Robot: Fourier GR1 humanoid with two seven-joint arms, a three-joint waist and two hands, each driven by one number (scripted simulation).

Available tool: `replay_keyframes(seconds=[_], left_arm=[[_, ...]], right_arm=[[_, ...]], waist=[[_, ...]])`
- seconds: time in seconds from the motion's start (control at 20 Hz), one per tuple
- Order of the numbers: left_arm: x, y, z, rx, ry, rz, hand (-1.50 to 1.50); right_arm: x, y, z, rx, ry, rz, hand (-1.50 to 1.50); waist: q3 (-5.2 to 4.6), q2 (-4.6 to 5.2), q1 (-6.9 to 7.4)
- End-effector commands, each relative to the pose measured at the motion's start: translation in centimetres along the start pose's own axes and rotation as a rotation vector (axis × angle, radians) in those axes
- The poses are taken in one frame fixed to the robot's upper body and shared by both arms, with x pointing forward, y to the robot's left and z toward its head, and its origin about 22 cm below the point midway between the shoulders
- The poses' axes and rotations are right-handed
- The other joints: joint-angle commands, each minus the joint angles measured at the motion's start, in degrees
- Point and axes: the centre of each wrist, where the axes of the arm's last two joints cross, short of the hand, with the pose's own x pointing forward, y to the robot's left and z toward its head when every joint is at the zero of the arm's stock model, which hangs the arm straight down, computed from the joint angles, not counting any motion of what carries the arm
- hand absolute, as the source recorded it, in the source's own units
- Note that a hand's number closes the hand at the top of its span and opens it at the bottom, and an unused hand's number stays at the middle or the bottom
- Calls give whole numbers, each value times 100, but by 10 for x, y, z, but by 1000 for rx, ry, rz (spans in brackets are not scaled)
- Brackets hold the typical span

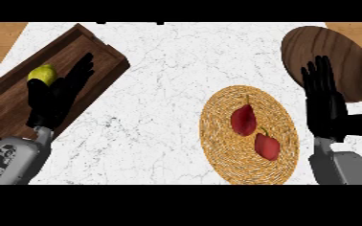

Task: Pick the bell pepper from the placemat and place it in the bowl

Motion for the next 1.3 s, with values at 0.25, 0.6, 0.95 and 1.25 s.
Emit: replay_keyframes(seconds=[0.25,0.6,0.95,1.25], left_arm=[[-5,52,9,334,-63,-1,0],[-29,39,28,352,-12,37,0],[-18,32,28,325,-63,51,0],[-26,27,39,308,-62,58,0]], right_arm=[[105,-21,-1,163,-519,505,150],[6,-75,114,-293,-76,894,-150],[17,-25,210,-352,-79,974,-150],[96,-17,211,-370,-35,1069,-150]], waist=[[-7,-221,-241],[3,-189,-475],[19,-64,-289],[20,-17,-83]])
